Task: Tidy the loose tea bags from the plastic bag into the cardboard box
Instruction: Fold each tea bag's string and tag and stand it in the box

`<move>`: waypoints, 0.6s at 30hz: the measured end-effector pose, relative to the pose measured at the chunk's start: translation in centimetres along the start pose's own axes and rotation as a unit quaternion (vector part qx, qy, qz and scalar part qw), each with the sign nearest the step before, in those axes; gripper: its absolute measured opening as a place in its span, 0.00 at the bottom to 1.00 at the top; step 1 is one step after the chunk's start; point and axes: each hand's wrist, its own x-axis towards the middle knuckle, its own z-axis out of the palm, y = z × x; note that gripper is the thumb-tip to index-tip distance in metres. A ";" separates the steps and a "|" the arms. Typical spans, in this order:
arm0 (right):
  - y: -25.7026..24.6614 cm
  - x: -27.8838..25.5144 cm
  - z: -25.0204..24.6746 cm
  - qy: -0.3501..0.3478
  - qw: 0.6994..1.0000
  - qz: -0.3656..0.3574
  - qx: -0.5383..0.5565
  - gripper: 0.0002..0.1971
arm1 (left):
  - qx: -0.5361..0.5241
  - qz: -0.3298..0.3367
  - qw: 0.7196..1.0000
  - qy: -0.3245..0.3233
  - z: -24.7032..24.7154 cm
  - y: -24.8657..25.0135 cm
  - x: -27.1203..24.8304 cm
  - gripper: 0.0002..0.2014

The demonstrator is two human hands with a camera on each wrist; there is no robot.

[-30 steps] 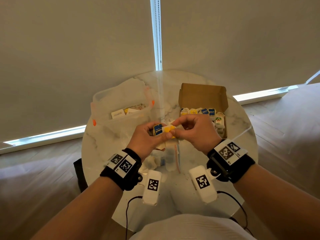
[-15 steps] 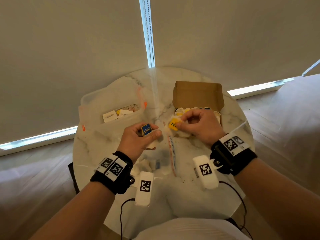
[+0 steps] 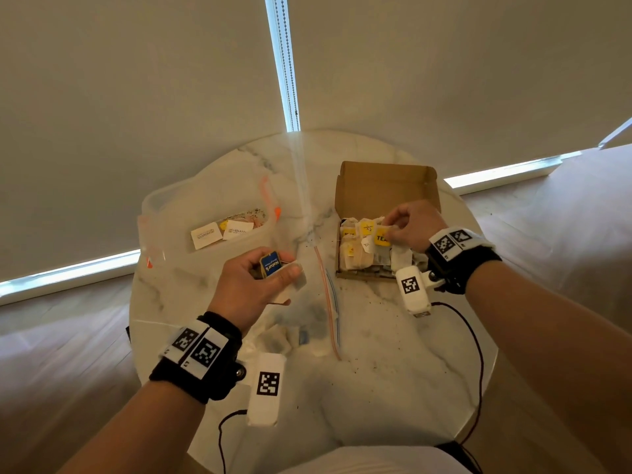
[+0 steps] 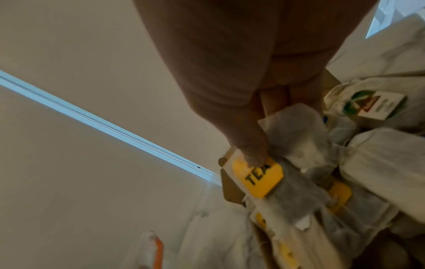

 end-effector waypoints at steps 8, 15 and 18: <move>1.2 2.0 2.1 -0.043 0.979 0.000 -0.198 0.06 | 0.003 -0.006 1.000 -0.015 0.3 -0.2 0.0 0.14; 1.7 1.6 2.7 -0.024 0.966 -0.056 -0.250 0.05 | -0.004 -0.026 0.999 -0.029 1.0 -0.3 0.1 0.14; -0.7 -0.3 2.6 0.027 0.977 -0.137 -0.161 0.07 | -0.021 -0.043 0.998 -0.028 1.4 0.0 0.1 0.15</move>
